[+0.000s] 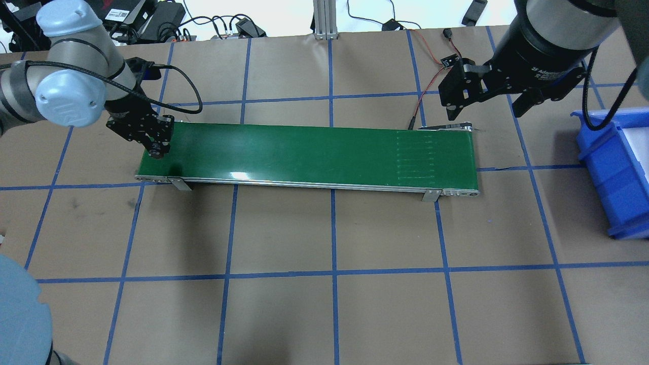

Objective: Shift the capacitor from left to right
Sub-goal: 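Carry the capacitor with the left gripper over the belt and release it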

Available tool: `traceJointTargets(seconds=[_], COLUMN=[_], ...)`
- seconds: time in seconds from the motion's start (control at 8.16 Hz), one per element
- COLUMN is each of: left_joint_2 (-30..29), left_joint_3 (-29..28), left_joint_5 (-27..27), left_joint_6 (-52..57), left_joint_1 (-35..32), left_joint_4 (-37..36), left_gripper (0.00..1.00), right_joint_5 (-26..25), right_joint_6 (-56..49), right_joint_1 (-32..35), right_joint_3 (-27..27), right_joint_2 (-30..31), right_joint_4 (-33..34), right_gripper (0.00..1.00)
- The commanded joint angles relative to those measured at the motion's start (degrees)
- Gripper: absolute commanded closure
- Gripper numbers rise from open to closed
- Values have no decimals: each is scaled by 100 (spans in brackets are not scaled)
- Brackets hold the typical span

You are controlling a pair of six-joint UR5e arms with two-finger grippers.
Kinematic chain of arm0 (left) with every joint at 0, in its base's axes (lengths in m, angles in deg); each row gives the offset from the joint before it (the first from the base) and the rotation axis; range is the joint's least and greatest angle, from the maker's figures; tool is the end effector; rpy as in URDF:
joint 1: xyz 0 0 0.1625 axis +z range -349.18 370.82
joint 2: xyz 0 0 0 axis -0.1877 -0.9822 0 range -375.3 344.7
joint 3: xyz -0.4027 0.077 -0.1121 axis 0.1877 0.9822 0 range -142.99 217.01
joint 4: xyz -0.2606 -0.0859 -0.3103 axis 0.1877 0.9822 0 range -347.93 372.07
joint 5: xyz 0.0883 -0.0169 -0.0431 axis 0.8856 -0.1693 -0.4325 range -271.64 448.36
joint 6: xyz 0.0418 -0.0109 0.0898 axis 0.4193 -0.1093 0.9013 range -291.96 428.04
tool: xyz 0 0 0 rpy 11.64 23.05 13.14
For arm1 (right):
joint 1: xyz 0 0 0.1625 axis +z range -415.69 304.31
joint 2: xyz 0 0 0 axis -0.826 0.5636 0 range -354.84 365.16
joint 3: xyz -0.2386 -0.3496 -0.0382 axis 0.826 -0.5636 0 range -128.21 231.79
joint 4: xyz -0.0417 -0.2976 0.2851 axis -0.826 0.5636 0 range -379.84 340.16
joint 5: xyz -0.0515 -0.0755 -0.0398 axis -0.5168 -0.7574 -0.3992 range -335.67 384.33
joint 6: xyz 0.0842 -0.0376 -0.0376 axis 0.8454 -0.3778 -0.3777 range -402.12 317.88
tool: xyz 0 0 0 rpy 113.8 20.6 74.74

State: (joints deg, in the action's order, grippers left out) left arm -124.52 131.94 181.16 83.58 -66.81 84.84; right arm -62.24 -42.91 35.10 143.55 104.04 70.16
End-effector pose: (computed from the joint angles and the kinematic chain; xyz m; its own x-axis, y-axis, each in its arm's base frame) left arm -0.0001 -0.5987 0.2925 -0.9981 0.0591 -0.0144 0.0568 0.9900 0.1291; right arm 0.1452 -0.4328 0.5447 -0.9977 -0.0348 -0.0578 -0.0273 0.9918 -0.1249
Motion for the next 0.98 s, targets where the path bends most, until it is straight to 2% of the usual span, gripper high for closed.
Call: traceJointTargets(seconds=[0.0,0.25,0.86], left_joint_2=[-309,-564,-627], left_joint_3=[-62,-412,-432], left_joint_5=[-208,-227,-227], left_joint_6=[-278,-323,-288], left_joint_1=[-296,-472,-464], left_joint_4=[-53,-62,-228], left_gripper=[100,100,100], right_joint_5=[-1,-1,8], right_joint_6=[0,0,8], right_joint_1=[0,0,9], right_joint_3=[0,0,0], right_joint_2=[0,8,-9], right_joint_4=[0,-9,8], right_gripper=[0,0,0])
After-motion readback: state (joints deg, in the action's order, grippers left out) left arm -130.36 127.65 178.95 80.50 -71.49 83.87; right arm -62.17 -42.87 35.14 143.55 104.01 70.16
